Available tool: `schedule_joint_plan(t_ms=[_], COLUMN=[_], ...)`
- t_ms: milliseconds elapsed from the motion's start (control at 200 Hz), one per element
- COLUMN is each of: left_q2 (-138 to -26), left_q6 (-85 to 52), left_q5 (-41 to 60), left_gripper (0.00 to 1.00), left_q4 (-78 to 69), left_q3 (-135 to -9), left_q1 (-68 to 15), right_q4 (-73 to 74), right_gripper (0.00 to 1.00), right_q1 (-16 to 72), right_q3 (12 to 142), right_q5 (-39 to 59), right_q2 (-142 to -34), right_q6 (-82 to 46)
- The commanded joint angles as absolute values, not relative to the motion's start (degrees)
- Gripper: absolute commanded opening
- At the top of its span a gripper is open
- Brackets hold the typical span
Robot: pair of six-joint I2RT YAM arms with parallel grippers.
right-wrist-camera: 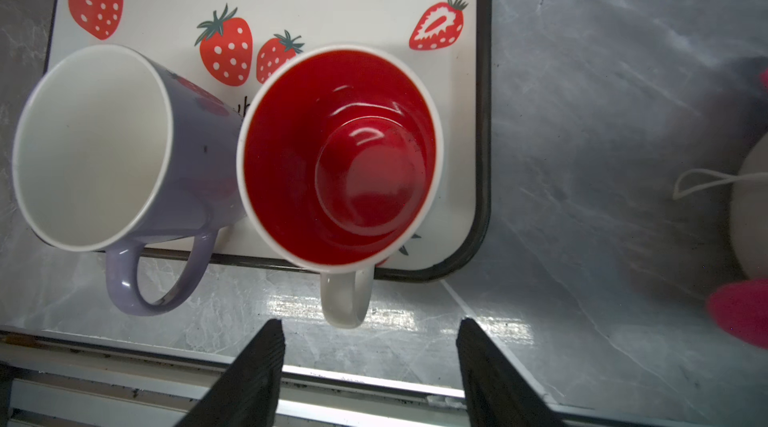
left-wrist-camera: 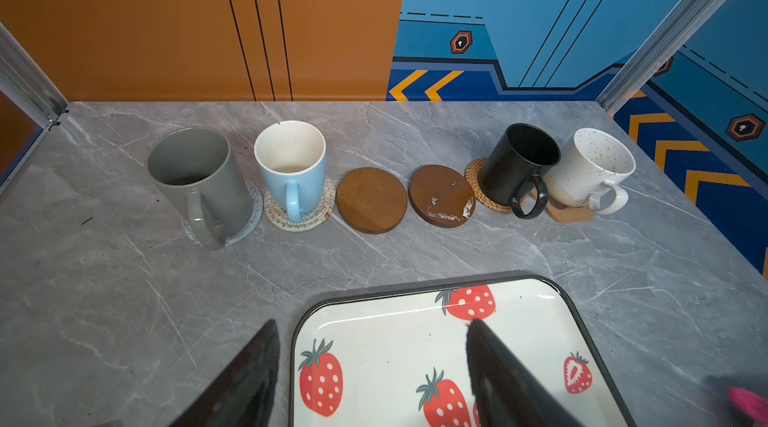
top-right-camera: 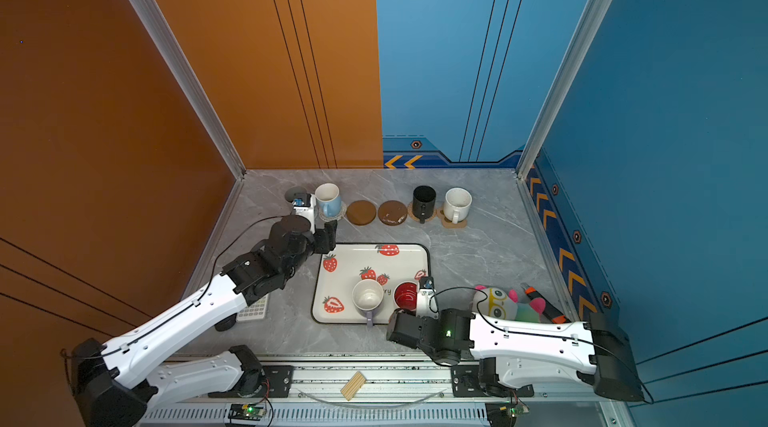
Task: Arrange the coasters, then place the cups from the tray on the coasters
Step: 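Lower the right gripper onto the rim of the red-lined white mug, then close the right gripper on the red-lined mug's rim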
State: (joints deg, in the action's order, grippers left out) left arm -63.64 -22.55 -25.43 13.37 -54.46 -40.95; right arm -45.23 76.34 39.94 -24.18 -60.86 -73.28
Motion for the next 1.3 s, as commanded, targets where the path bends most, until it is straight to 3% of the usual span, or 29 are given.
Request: schedule_joint_plan(t_ms=[0, 230, 481, 866, 1297], left_q2=[-64.41, -65.38, -66.51, -68.53, -70.96], left_q6=[-23.29, -23.12, -23.05, -22.94, -22.94], left_q5=[-24.61, -24.74, -24.81, -24.44, -23.02], left_gripper=[0.72, 0.72, 0.72, 0.72, 0.72], left_q4=[12.47, 12.38, 11.95, 11.90, 11.84], left_q3=[-55.59, -56.13, -56.34, -56.77, -57.56], left_q1=[-40.87, -40.87, -40.69, -40.50, -40.14], right_q4=[-40.70, -36.86, -35.73, -35.73, -35.33], right_gripper=[0.64, 0.62, 0.53, 0.43, 0.39], right_q1=[74.77, 72.48, 70.73, 68.35, 66.86], right_q3=[38.79, 38.51, 38.58, 37.53, 37.94], right_q5=[-21.28, -17.71, -16.34, -16.76, -17.01], right_q2=[-62.49, -67.30, -71.48, -72.00, -72.85], right_q6=[-70.22, -67.49, -66.03, -65.11, -64.14])
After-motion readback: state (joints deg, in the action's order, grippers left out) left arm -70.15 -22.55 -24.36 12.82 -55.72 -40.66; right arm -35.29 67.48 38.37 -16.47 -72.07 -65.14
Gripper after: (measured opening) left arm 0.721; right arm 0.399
